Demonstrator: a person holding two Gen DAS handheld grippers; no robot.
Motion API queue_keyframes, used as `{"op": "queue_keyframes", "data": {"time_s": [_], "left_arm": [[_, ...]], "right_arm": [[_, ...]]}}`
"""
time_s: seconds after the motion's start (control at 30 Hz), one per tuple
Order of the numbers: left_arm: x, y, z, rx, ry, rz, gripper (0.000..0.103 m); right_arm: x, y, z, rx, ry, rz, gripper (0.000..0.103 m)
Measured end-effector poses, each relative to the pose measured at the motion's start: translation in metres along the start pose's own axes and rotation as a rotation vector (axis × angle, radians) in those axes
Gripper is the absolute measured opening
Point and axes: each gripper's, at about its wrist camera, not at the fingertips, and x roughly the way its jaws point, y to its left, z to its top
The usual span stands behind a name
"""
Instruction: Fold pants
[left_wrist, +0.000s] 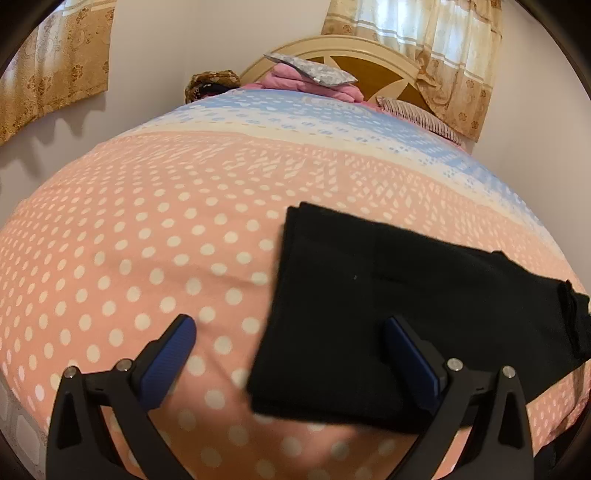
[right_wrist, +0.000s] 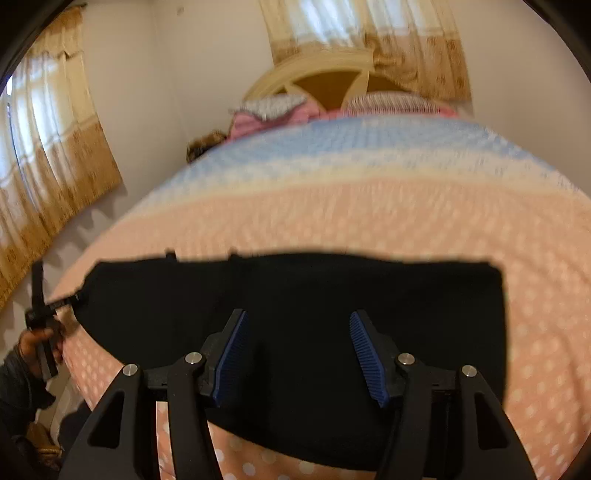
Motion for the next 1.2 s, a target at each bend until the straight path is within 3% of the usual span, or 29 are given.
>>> {"op": "queue_keyframes", "data": {"time_s": [0.07,0.23,0.3,0.4,0.7,0.9,0.97,1.03,1.2], "left_arm": [[0.001,-0.001,0.003,0.002,0.018,-0.037,0.101],[-0.003,-0.01,0.007,0.016,0.044,-0.106,0.062],[-0.004,-0.009,0.007,0.014,0.045,-0.091,0.051],[-0.008,-0.001,0.009,-0.056,0.035,-0.156,0.034],[-0.035,-0.011,0.02,-0.085,-0.04,-0.208,0.03],[-0.017,-0.009,0.016,-0.032,0.004,-0.142,0.031],[-0.014,-0.003,0.011,-0.062,0.012,-0.167,0.029],[-0.023,-0.003,0.012,-0.084,-0.028,-0.21,0.028],[-0.053,-0.024,0.03,-0.048,-0.105,-0.253,0.027]], "right_arm": [[0.002,0.001,-0.006,-0.016,-0.002,-0.014,0.059],[0.0,0.005,-0.008,-0.014,-0.007,-0.017,0.06],[-0.003,0.005,-0.01,-0.02,-0.013,-0.024,0.06],[-0.005,0.006,-0.009,-0.027,-0.014,-0.027,0.061],[-0.008,-0.005,-0.005,0.023,-0.03,-0.009,0.061],[-0.007,-0.003,-0.006,0.013,-0.03,-0.016,0.061],[-0.008,-0.002,-0.005,0.018,-0.03,-0.013,0.061],[-0.009,-0.003,-0.005,0.026,-0.033,-0.011,0.061],[-0.015,-0.008,-0.001,0.056,-0.046,-0.02,0.061]]}}
